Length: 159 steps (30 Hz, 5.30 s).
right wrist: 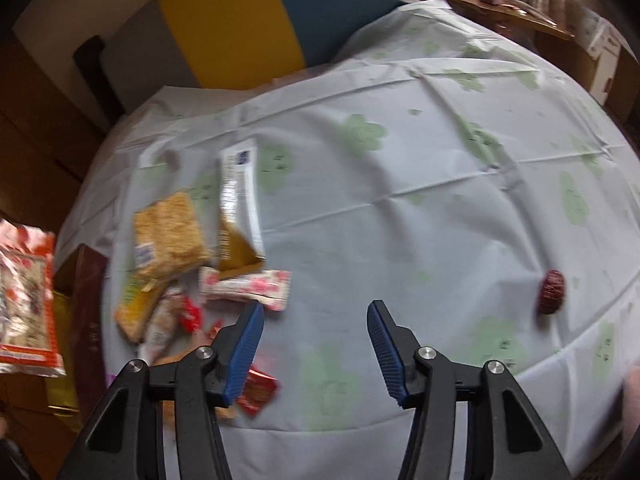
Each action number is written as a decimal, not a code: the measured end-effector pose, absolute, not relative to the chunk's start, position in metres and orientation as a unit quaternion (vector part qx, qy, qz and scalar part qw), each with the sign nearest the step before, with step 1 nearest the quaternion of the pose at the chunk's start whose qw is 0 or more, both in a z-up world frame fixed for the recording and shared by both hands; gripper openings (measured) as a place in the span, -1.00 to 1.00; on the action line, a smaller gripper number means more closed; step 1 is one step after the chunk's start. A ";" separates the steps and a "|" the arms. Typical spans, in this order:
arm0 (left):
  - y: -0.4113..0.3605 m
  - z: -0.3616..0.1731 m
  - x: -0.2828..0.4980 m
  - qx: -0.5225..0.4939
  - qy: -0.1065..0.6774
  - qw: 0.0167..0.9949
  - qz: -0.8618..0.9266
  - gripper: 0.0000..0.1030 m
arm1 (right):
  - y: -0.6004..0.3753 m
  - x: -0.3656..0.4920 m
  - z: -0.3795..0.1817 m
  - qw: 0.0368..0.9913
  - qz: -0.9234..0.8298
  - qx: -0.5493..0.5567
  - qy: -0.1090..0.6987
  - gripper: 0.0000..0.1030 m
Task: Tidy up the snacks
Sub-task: 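Carry the bag into the gold tray and open the left gripper, then close the right gripper on the white-and-gold sachet while the left gripper withdraws from the tray, then carry the sachet into the gold tray and open the right gripper, then grasp the yellow rice cracker pack with the left gripper while the right gripper returns to the snacks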
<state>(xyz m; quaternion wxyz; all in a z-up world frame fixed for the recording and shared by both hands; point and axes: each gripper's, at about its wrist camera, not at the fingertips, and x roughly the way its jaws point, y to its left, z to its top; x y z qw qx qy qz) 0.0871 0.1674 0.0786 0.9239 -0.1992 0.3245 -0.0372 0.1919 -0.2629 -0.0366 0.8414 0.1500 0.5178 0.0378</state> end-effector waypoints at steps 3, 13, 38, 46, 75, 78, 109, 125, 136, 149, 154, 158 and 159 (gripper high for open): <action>0.187 0.051 0.089 -0.202 0.355 0.913 -0.002 -1.00 | -0.246 0.204 -0.031 0.845 0.050 0.142 0.513 0.07; 0.235 0.019 0.072 -0.209 0.370 0.898 0.117 -0.98 | -0.205 0.276 -0.047 0.841 0.034 0.128 0.524 0.11; 0.170 0.018 0.046 -0.187 0.368 0.910 0.047 -0.52 | -0.211 0.298 -0.086 0.815 0.019 0.033 0.578 -0.28; 0.100 0.005 0.045 -0.129 0.398 0.908 -0.020 -0.41 | -0.230 0.265 -0.087 0.805 0.015 0.002 0.594 -0.28; 0.027 -0.023 0.010 -0.035 0.413 0.907 -0.080 -0.35 | -0.252 0.150 -0.065 0.839 -0.055 0.028 0.540 -0.40; 0.028 -0.025 0.007 -0.034 0.411 0.908 -0.077 -0.33 | -0.255 0.132 -0.046 0.853 -0.056 0.053 0.516 -0.41; 0.037 -0.025 -0.007 -0.048 0.386 0.917 -0.091 -0.30 | -0.127 0.083 0.016 0.841 0.191 0.130 0.489 -0.57; 0.080 -0.024 -0.007 -0.104 0.374 0.921 -0.041 -0.30 | 0.033 0.126 0.003 0.779 0.310 0.093 0.537 -0.31; 0.075 -0.027 -0.005 -0.095 0.380 0.919 -0.040 -0.30 | -0.013 0.107 0.005 0.809 0.285 0.058 0.510 -0.29; 0.064 -0.020 -0.004 -0.073 0.383 0.920 -0.043 -0.16 | -0.114 0.097 0.002 0.861 0.175 -0.022 0.477 -0.25; 0.057 -0.017 -0.001 -0.063 0.386 0.919 -0.045 -0.14 | -0.169 0.104 0.006 0.873 0.117 -0.025 0.472 -0.25; 0.050 -0.013 0.002 -0.054 0.388 0.919 -0.044 -0.14 | -0.215 0.115 0.006 0.883 0.054 -0.040 0.465 -0.25; 0.048 -0.013 0.004 -0.052 0.389 0.919 -0.043 -0.14 | -0.222 0.116 0.006 0.884 0.044 -0.044 0.464 -0.25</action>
